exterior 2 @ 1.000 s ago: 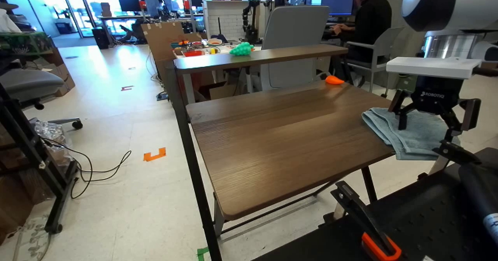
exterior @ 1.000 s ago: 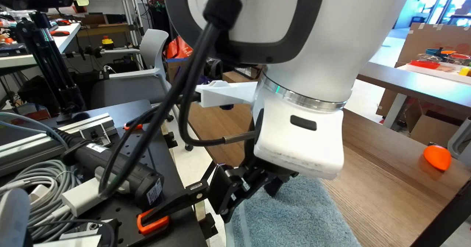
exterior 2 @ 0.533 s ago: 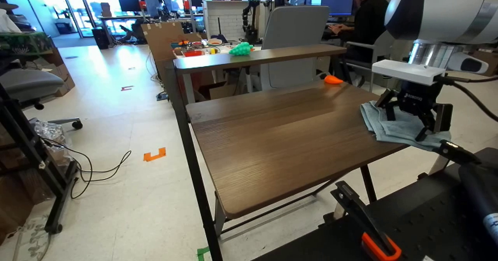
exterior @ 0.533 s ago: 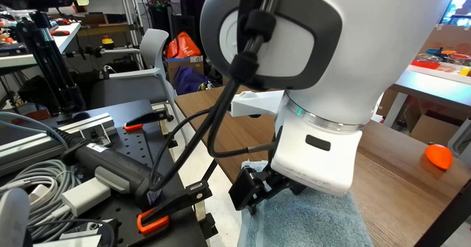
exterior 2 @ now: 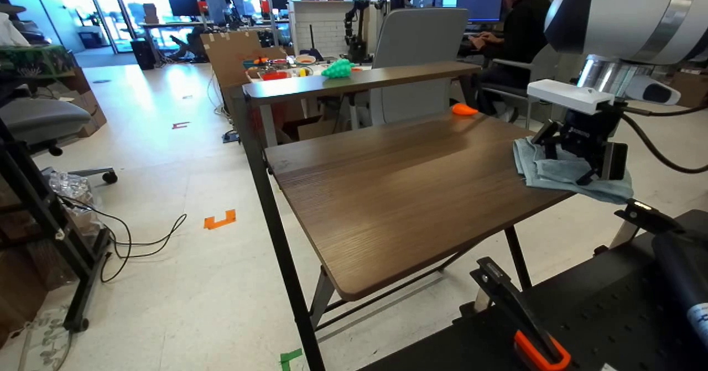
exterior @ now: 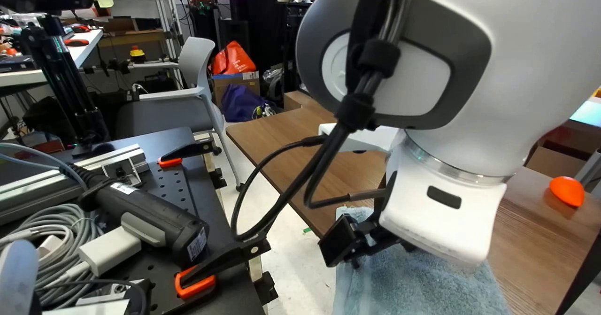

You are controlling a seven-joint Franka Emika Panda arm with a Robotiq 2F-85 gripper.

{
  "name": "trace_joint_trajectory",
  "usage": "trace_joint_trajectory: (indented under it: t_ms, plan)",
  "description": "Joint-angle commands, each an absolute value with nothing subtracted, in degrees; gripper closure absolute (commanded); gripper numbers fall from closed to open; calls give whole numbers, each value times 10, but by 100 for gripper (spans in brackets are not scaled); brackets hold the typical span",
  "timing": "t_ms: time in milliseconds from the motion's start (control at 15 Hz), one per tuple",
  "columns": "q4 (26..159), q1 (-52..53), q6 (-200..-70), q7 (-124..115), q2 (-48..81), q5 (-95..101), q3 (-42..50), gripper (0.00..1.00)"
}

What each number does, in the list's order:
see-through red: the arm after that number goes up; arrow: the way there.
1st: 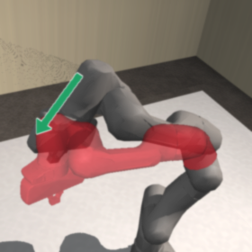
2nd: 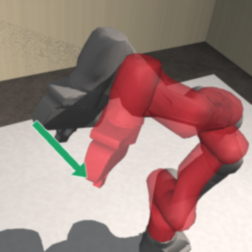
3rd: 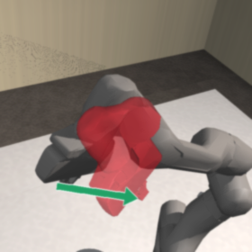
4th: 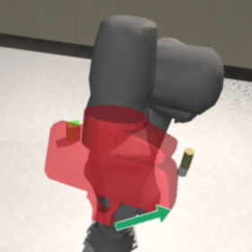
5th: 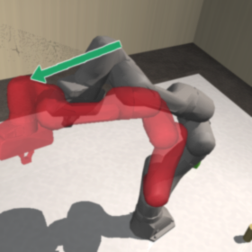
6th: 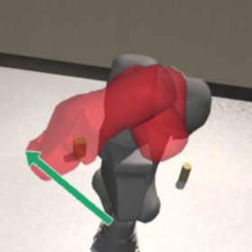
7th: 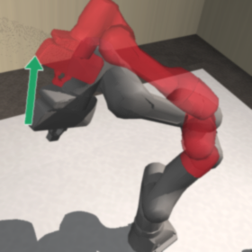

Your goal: Use the towel to wipe the table.

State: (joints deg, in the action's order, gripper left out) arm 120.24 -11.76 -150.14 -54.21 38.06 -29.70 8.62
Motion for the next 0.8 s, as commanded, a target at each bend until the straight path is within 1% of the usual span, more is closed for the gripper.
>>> trace_joint_trajectory:
  t_ms: [0,200,400,733]
  plan:
    - [1134,-105,-1450,-592,407,-310,68,0]
    - [1117,-101,-1400,-612,399,-302,62,0]
    - [1100,-93,-1395,-626,402,-315,46,0]
    - [1019,-93,-1408,-682,463,-318,44,0]
